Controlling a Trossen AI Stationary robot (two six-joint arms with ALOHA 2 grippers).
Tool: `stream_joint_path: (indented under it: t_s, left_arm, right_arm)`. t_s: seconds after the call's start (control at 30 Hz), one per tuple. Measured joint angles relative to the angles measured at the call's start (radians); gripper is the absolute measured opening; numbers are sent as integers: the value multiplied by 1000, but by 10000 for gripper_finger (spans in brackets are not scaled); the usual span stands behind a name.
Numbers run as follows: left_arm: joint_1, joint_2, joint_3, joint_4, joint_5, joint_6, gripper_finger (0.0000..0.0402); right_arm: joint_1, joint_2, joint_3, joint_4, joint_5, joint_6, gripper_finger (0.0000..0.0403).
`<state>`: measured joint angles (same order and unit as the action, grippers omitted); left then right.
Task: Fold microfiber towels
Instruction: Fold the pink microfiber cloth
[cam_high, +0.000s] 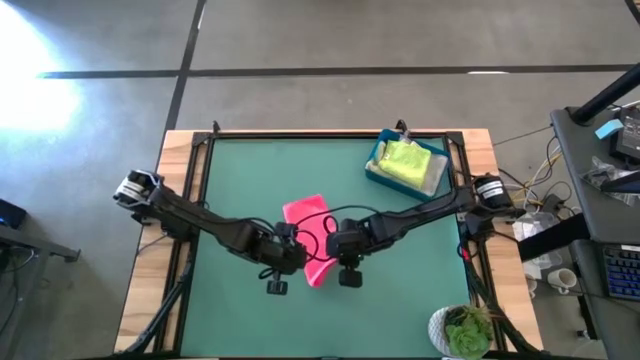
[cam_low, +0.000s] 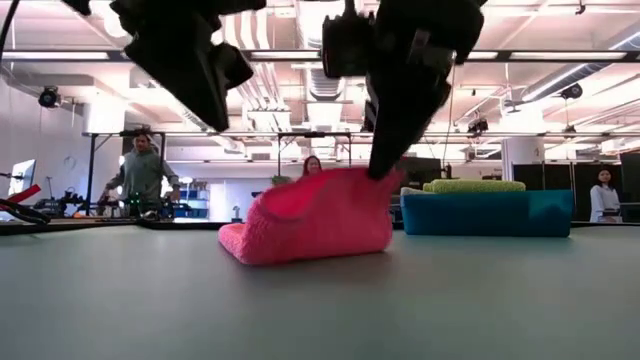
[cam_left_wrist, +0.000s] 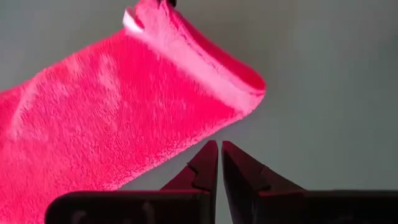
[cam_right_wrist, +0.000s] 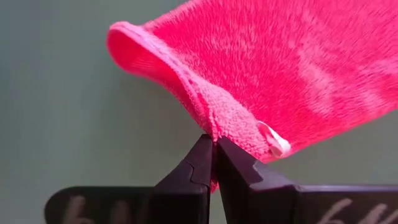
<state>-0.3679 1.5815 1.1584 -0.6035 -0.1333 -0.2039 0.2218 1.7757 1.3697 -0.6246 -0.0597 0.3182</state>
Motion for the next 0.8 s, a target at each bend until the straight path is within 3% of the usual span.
stream_joint_path:
  t_s: [0.2,0.6,0.8]
  left_arm:
    - [5,3,-2,-16,-8,-30,20]
    - [8,33,-1,73,1,-84,146]
    - [-18,81,-2,125,56,-75,164]
  right_arm:
    - [0,42,0,9,0,59,9]
    - [0,44,0,29,9,144,9]
    - [-2,44,0,35,11,209,9]
